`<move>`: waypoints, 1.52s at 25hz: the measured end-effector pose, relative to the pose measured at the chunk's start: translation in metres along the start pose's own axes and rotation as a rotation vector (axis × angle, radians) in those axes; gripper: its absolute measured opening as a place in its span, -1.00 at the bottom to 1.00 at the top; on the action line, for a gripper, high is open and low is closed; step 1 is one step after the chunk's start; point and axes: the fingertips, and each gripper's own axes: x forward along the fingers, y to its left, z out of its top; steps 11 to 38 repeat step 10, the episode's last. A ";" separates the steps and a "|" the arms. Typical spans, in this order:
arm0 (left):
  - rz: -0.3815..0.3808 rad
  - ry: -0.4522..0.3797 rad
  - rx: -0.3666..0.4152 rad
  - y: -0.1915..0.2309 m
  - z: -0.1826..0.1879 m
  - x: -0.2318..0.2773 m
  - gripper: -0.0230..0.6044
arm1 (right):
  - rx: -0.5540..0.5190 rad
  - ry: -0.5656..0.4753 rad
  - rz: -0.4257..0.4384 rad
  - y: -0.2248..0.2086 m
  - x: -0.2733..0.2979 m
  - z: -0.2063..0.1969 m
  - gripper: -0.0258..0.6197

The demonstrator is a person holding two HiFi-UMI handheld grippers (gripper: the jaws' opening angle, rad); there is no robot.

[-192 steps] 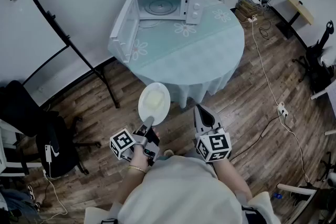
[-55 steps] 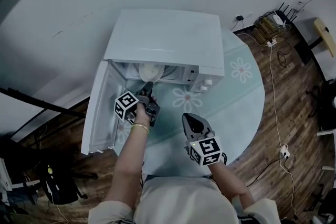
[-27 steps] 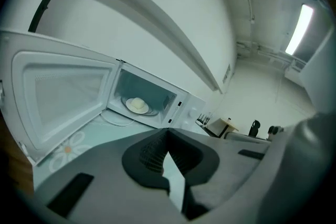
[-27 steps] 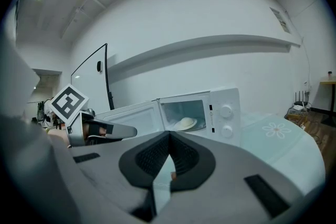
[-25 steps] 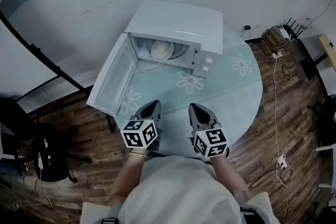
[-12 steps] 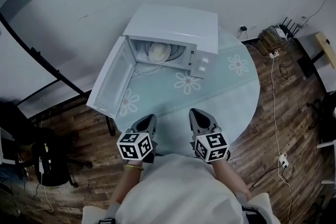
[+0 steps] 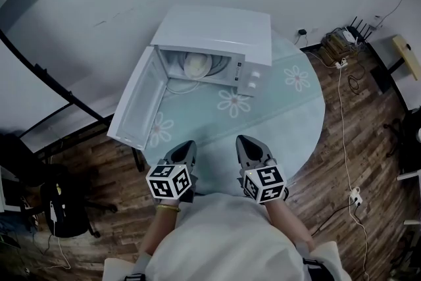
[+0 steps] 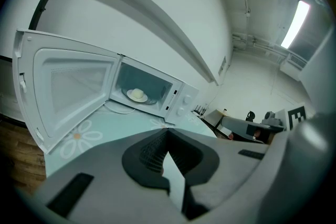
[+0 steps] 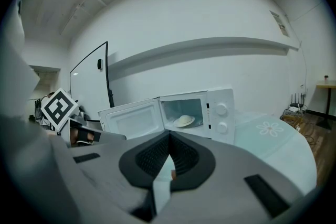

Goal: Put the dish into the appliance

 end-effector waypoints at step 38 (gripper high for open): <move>-0.018 0.015 -0.011 0.000 -0.002 0.006 -0.90 | -0.009 0.001 -0.009 0.001 0.000 -0.002 -0.91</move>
